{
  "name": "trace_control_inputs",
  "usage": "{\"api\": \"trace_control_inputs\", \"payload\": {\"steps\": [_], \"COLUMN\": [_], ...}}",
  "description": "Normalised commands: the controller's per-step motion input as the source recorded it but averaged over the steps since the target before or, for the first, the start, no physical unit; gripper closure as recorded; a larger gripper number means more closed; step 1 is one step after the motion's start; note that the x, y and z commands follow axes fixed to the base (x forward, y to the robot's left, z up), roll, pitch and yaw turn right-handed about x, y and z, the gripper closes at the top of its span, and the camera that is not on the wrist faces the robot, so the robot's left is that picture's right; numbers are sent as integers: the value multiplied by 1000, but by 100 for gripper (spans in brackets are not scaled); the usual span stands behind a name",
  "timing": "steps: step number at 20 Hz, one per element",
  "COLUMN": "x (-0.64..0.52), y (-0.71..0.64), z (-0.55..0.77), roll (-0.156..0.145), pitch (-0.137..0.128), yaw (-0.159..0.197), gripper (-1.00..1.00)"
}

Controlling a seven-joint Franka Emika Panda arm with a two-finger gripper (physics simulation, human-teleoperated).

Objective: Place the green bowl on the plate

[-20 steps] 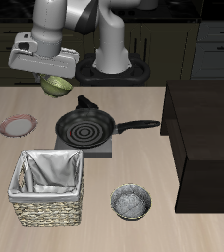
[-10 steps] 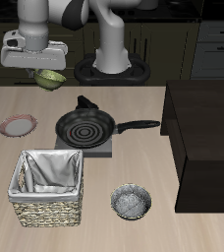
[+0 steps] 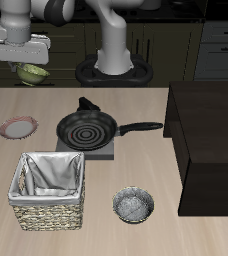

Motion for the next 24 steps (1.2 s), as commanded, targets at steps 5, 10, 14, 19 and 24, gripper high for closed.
{"api": "trace_control_inputs", "payload": {"steps": [5, 10, 14, 19, 24], "x": [-14, 21, 208, 231, 317], "y": [-164, -192, -143, -110, -70], "z": [40, 95, -40, -125, -256], "roll": [18, 24, -16, -21, -25], "pitch": [-18, -36, -7, 13, 49], "yaw": [2, 6, 7, 7, -8], "gripper": [100, 100, 100, 100, 100]}}
